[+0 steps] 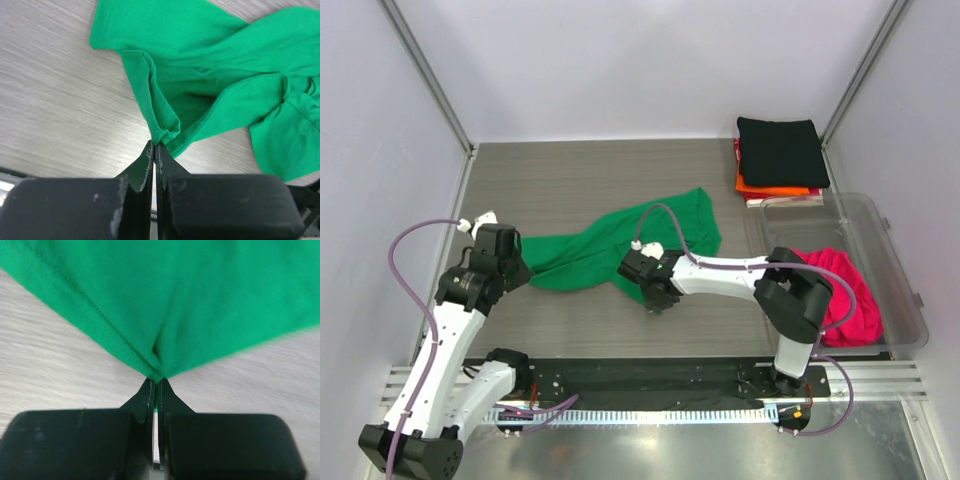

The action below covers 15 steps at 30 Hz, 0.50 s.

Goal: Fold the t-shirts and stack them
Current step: Flatten the tshirt out

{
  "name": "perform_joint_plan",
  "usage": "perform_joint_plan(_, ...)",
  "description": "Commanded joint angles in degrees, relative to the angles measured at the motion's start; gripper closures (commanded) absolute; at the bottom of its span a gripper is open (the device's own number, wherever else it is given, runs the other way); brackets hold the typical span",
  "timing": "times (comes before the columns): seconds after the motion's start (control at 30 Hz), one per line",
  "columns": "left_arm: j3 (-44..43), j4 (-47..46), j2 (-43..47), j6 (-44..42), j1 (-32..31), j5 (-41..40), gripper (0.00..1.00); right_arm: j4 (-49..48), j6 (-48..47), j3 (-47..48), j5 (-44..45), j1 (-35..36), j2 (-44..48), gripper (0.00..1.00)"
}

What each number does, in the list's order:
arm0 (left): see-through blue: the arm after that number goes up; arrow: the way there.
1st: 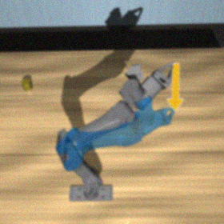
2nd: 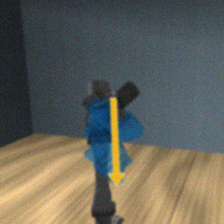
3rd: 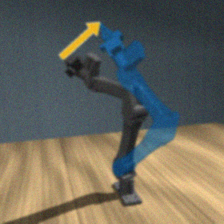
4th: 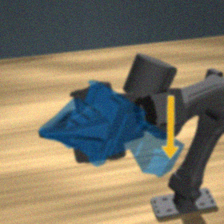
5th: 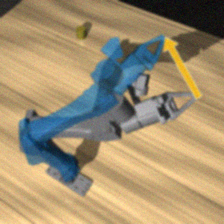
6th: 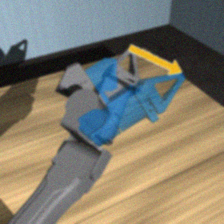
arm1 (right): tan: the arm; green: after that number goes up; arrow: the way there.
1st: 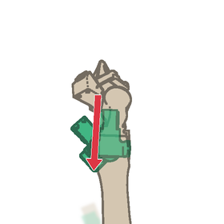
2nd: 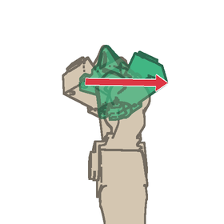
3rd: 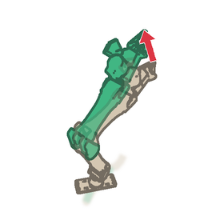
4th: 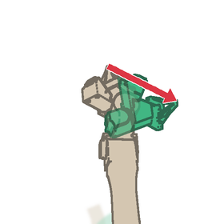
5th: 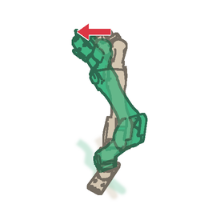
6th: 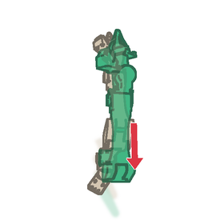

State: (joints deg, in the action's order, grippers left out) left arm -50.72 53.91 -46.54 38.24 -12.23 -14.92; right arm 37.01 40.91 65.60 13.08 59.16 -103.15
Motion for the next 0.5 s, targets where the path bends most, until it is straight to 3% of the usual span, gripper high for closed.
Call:
perform_joint_plan(0.0,-6.7,2.5,-0.2,-1.3,0.3,-0.2,1.00,10.6,0.1,4.2,8.5,0.3,8.4,0.99)
perform_joint_plan(0.1,-13.6,4.4,0.1,-2.1,0.3,-1.2,1.00,19.8,-0.7,13.8,15.6,-0.1,14.4,0.99)
perform_joint_plan(0.2,-22.8,7.9,-1.5,-2.4,0.3,-1.6,1.00,23.2,-4.8,23.7,19.5,-0.1,22.8,0.99)
perform_joint_plan(0.37,-40.5,12.1,-4.7,-3.4,0.3,-1.6,1.00,23.8,-11.5,38.1,21.2,-0.1,34.5,0.99)
perform_joint_plan(0.47,-49.8,13.6,-6.4,-4.7,0.2,-1.5,1.00,19.7,-18.0,40.9,17.6,-0.1,41.3,0.99)
